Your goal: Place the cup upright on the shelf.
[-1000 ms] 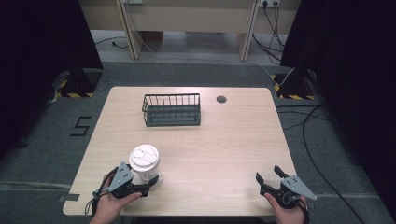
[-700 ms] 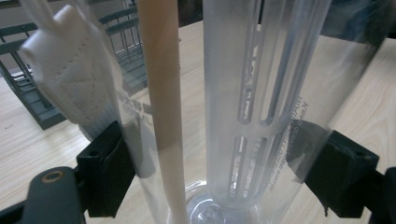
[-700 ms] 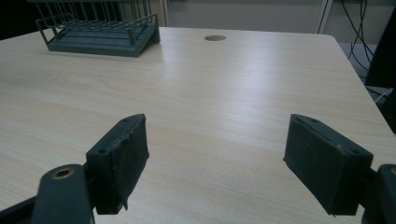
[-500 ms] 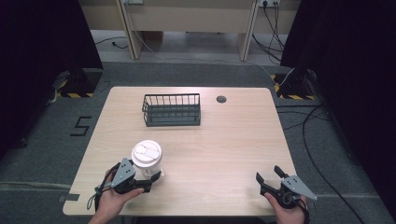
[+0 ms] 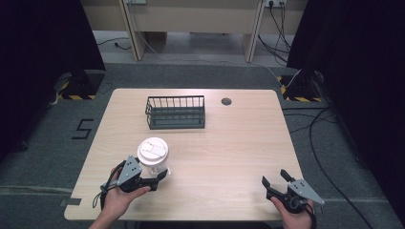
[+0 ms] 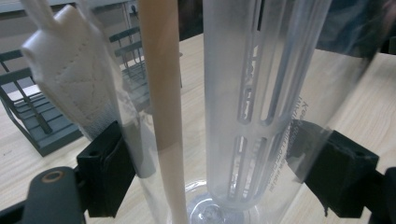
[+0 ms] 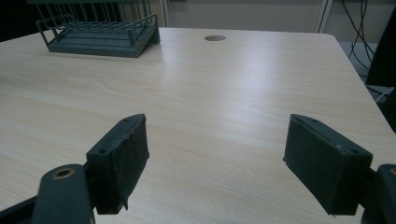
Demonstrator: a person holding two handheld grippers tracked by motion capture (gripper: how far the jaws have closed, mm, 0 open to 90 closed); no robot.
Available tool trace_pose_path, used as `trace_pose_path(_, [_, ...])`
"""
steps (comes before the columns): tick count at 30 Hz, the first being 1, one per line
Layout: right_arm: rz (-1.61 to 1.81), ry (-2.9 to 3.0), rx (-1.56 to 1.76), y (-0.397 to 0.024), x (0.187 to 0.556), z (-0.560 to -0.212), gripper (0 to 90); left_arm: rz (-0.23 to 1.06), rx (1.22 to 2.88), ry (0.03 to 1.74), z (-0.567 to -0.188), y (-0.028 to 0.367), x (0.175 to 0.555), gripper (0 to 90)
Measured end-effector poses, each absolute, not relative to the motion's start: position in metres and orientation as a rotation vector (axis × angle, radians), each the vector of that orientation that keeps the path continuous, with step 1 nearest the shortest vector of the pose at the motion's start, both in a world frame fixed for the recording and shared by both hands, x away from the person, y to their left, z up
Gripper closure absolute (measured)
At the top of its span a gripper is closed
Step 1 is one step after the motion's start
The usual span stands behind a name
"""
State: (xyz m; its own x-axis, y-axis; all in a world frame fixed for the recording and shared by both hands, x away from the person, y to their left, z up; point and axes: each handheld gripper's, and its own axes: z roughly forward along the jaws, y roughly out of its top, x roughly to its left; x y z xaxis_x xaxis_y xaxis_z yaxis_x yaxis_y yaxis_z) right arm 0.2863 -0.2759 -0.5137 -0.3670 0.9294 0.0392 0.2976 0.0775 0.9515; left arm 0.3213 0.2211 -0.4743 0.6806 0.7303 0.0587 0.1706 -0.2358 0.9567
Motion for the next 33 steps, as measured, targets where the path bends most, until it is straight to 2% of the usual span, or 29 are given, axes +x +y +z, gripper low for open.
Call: trace_pose_path(33, [1.313, 1.741, 1.224, -0.277, 0.287, -0.514, 22.8, 0.658, 1.737, 0.733, -0.451, 0.213, 0.360, 17.9])
